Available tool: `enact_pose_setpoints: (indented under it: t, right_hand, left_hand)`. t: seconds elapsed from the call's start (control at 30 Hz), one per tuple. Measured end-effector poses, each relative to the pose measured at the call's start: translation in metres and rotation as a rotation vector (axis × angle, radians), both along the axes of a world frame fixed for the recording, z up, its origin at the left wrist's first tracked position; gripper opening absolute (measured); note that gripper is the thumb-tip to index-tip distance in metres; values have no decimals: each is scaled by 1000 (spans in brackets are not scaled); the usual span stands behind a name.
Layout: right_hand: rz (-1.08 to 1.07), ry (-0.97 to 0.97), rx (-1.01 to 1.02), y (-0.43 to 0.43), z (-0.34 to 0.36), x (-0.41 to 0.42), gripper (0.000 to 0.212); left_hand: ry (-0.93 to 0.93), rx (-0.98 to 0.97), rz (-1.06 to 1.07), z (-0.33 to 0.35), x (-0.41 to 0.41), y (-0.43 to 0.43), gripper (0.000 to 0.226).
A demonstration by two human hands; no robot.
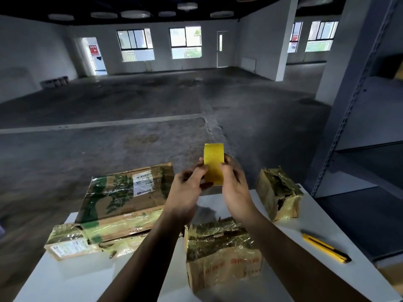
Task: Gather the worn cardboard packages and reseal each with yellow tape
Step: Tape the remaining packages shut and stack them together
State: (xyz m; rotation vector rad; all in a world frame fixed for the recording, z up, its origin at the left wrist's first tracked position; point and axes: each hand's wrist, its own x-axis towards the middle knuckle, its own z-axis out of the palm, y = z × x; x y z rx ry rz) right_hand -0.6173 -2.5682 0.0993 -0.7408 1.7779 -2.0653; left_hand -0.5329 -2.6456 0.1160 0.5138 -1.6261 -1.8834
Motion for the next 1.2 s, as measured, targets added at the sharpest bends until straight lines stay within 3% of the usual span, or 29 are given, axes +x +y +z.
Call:
enact_pose_setpoints:
  t: [0.93, 1.2]
  right_hand:
    - [61, 115, 23, 14, 3, 10, 26]
    - [59, 224, 178, 14, -1, -4, 23]
  left_hand:
    - [-29, -53, 94, -6, 3, 7, 28]
    - [-142, -234, 29, -10, 9, -14, 22]
